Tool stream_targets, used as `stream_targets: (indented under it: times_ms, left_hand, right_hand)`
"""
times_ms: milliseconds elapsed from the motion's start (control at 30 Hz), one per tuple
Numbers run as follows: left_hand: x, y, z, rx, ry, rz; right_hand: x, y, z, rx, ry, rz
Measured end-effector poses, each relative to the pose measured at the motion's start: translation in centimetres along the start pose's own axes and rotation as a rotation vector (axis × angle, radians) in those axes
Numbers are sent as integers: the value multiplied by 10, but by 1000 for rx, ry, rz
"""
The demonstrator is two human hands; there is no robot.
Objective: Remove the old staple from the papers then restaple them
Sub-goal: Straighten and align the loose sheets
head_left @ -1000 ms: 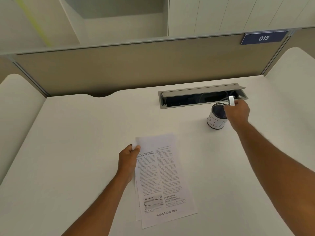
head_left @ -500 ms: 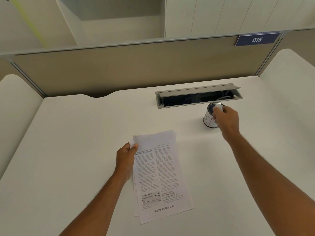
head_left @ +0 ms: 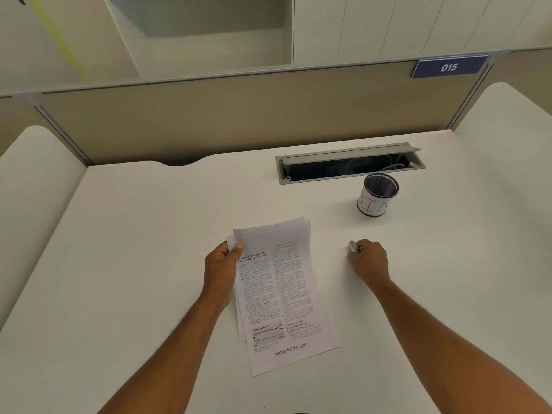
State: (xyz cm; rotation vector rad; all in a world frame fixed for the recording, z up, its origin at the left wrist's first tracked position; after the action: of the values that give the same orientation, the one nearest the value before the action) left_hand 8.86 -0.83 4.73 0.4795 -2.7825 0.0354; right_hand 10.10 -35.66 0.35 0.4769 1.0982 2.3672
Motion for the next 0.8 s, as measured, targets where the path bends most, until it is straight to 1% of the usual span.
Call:
stream_targets:
  times_ms: [167,300,333,367,400,433,500,533,567,600,633,733,800]
  left_hand:
    - [6,1,-5,16,-28,-4]
    - [10,2,-12,22,-62,-3]
    - [11,2,-15,26,-73,1]
    - [12,2,-17,33,-85,6]
    - [13,2,-20,40,-97,11]
    - [14,3,-24,45,-107,17]
    - [18,4,-30,61,-118,32]
    - [20,4,-34,67,-124,41]
    - [22,4,-38,69,-134,51]
    - [24,5,-43,72,-148,61]
    - [27,5,-48,81,-163,65]
    - [37,10,-61,85,-254,58]
    - [45,12,-67,-5,-340,33]
  right_hand:
    - [3,-3,4,128,80,-33]
    - [9,1,12,199,88,-34]
    - [13,4,20,155,105,-63]
    - [18,8,30,44,135,-75]
    - [24,10,42,-119,171,-27]
    - [31,12,55,-296,201,90]
    - [49,14,79,-590,220,412]
    - [58,15,87,-674,214,529]
    - [64,16,92,-724,214,595]
    - [70,18,96,-756,211,614]
    - [75,19,99,-786,203,592]
    - [86,26,107,-886,173,431]
    - [92,34,117,-914,200,360]
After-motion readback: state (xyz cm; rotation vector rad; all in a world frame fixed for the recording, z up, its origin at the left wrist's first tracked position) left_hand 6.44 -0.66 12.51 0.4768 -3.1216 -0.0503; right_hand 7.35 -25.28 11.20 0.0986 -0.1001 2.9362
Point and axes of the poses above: each hand's wrist, its own x-axis away from the middle knuckle, its own y-axis out of the back of the hand, z = x × y, the point moved 4 cm from there along -x, towards the middle knuckle, and after that the axes turned 8 degrees about -z, right-handed, at the moved point
